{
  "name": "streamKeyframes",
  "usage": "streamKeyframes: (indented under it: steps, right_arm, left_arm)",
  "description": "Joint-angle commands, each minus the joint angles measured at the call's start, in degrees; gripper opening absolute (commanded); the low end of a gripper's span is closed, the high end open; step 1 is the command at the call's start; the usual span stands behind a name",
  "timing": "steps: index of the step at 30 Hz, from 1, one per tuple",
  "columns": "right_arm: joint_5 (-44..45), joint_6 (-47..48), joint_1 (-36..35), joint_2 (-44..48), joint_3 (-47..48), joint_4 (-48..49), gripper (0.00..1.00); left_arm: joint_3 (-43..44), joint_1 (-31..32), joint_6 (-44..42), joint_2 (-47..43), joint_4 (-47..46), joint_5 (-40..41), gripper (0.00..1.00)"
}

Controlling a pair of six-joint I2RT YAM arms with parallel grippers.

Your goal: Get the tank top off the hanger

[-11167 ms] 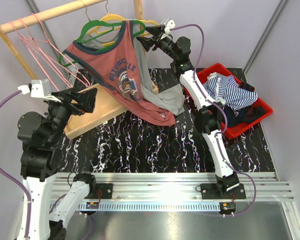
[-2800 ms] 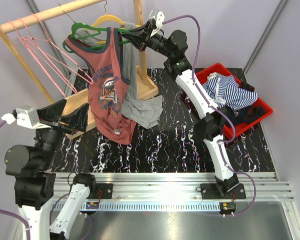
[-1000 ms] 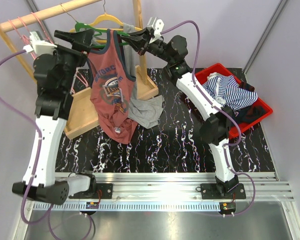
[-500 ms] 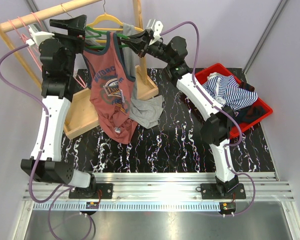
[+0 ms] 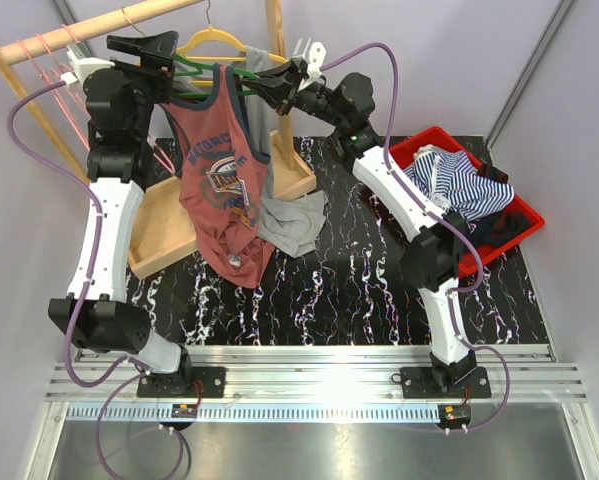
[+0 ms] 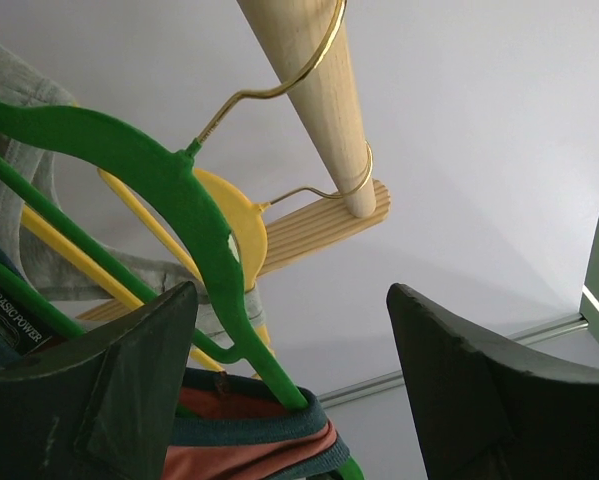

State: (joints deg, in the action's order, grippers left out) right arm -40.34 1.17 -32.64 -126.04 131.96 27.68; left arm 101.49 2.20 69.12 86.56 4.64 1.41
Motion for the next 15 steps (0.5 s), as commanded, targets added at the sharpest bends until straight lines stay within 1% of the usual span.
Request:
streamKeyframes:
  steps: [1,11,15]
  right_arm:
    - [-2.4,-0.7,0.3,4.0,-0.2,2.9,0.0]
    - [-3.5,-0.8,0.3,4.5,-1.0,3.0,0.0]
    - [-3.7,-0.8,0.4,4.2,-1.1,2.6,0.0]
  left_arm:
    - [2.4,-1.0,0.7,1.5,-2.8,-3.2,0.79]
    - [5.4,-1.4,1.8,6.5,-4.5,-8.4,0.7]
    - [5.4,-1.4,0.8,6.7,-8.1,-9.0,0.65]
